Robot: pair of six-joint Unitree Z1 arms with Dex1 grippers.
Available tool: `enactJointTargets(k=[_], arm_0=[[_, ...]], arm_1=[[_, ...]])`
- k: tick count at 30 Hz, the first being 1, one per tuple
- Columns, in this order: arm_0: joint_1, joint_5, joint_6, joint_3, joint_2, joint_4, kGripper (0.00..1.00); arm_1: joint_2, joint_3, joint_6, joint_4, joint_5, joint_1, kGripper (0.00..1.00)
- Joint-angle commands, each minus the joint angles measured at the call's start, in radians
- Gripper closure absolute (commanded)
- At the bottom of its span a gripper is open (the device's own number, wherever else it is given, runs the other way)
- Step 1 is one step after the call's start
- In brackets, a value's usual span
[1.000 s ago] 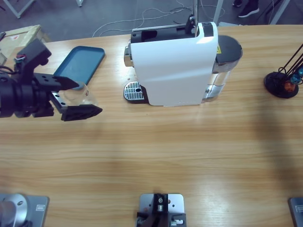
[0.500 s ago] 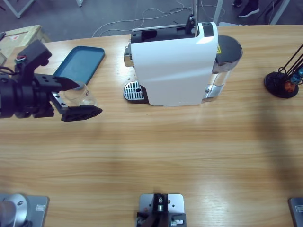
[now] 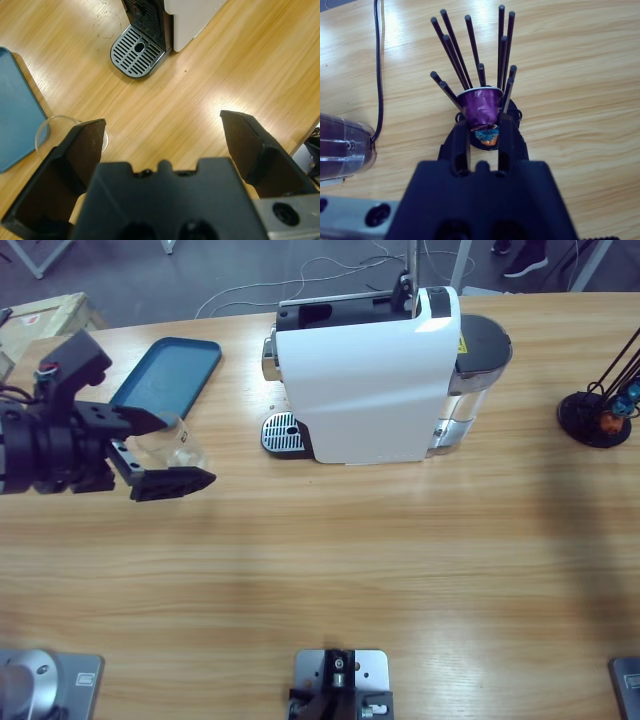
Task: Pour coffee
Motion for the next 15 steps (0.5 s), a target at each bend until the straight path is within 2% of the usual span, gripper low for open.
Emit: enactJointTargets(k=[1,15], arm_0=[[-0.010,0.004,-0.011,0.029,-0.014,-0.014,0.009],[-0.025,0.004,-0.015,0.044,-0.014,-0.027,0.013]], arm_1=[[-0.021,0.007,-0.019,0.004,-0.001,-0.008,1.000],[-0.151,-0.053,-0.008,0.059,-0.038,-0.001,1.000]])
